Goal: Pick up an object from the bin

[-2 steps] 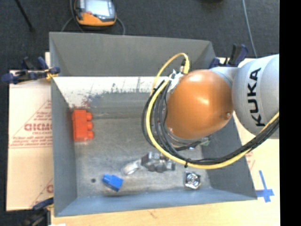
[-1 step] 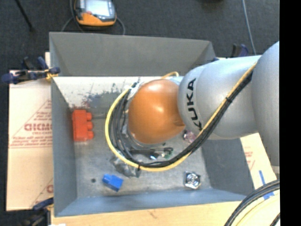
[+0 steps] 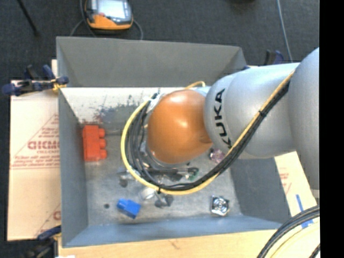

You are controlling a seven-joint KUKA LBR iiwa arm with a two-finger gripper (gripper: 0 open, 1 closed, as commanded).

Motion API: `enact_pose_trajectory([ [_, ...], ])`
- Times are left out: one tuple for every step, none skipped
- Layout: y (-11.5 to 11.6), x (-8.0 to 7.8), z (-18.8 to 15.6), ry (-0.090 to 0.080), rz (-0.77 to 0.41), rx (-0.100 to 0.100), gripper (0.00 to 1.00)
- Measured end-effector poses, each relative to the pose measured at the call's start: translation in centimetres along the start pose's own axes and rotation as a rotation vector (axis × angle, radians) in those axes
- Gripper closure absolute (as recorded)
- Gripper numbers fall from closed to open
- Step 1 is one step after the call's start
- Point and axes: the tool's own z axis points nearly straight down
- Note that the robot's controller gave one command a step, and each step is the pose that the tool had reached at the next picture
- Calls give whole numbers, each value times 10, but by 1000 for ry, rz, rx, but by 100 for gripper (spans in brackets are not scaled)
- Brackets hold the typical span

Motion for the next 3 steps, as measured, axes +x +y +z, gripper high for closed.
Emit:
enact_pose_trajectory([
  [24,11,65,-13,255,11,0],
  [26,12,66,-8,255,7,100],
  [16,-2,-127,-8,197,7,100],
])
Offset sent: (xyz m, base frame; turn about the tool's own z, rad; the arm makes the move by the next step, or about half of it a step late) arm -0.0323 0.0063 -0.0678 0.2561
